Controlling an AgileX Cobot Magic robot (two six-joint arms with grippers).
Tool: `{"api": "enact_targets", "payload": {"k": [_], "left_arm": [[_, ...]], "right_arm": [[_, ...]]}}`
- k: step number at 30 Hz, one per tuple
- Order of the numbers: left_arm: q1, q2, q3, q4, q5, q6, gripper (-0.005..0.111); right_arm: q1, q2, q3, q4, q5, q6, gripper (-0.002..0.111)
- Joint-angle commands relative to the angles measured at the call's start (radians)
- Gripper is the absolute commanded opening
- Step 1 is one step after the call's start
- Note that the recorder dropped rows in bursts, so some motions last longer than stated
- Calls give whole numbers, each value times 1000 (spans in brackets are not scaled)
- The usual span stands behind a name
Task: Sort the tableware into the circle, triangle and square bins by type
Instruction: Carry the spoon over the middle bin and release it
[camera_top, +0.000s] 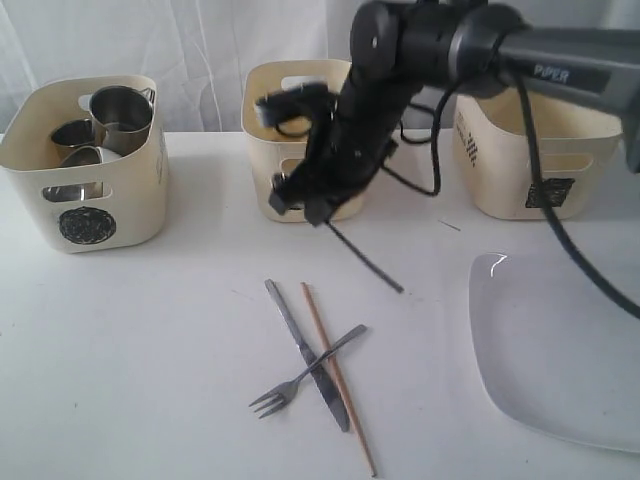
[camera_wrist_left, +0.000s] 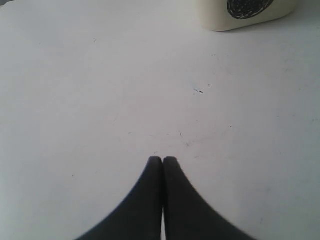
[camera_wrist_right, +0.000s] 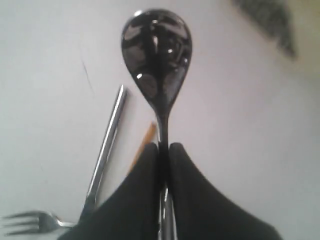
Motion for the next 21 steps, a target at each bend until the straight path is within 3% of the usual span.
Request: {"api": "enact_targets", "payload": {"k": [1,6,12,19,21], "left_arm": [[-5,-5,3,-3,0,-1,0],[-5,-5,3,-3,0,-1,0],[-5,-5,3,-3,0,-1,0],[-5,-5,3,-3,0,-1,0],[-5,-5,3,-3,-2,-1,0]], "right_arm": [[-11,-55,-86,8,-129,1,0],[-43,-53,-88,56,-352,116,0],[-52,-30,-88,177,-656,118,0],[-52,105,-88,190,-1132,116,0],[-63,137,-88,189,-1146,123,1]]}}
